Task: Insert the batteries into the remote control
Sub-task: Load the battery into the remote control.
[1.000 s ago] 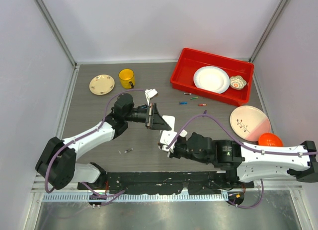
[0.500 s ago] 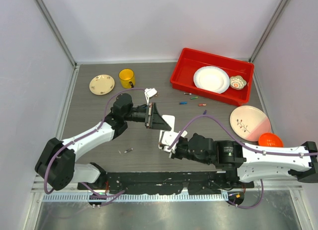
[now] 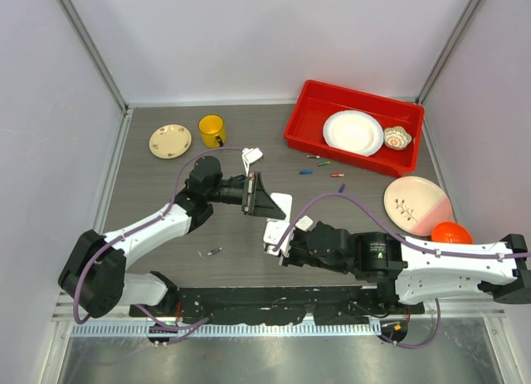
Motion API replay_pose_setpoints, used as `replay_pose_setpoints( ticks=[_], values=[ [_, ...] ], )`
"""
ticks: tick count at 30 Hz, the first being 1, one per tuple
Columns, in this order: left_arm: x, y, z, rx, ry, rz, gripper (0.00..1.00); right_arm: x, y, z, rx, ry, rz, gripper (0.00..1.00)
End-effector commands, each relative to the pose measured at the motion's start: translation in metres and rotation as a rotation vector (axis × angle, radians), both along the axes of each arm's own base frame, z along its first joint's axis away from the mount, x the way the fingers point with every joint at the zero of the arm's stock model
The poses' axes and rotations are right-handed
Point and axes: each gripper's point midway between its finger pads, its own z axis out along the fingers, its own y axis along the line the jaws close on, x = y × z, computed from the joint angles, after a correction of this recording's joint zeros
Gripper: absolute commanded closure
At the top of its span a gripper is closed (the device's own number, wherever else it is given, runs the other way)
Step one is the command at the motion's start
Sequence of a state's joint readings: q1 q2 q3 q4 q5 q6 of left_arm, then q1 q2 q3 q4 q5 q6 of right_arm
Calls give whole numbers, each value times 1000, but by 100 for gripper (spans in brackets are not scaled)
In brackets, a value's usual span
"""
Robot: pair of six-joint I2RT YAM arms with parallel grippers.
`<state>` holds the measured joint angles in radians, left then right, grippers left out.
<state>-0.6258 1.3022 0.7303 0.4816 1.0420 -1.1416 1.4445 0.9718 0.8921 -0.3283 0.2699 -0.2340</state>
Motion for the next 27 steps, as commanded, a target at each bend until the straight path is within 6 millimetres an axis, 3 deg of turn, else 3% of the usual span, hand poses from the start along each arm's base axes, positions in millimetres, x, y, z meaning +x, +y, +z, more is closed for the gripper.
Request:
replay_pose_setpoints(
  ticks=[1,10,27],
  values=[
    [-7,2,33,-86,-75,-28,100,-5,-12,-32,-158,26,29,99],
    [-7,2,34,-87,-74,-32,100,-11,-14,-49,-239,44,61,99],
    [-9,3,36,-84,-83,-30,100,-2,-28,-63,-353,7,33,99]
  ],
)
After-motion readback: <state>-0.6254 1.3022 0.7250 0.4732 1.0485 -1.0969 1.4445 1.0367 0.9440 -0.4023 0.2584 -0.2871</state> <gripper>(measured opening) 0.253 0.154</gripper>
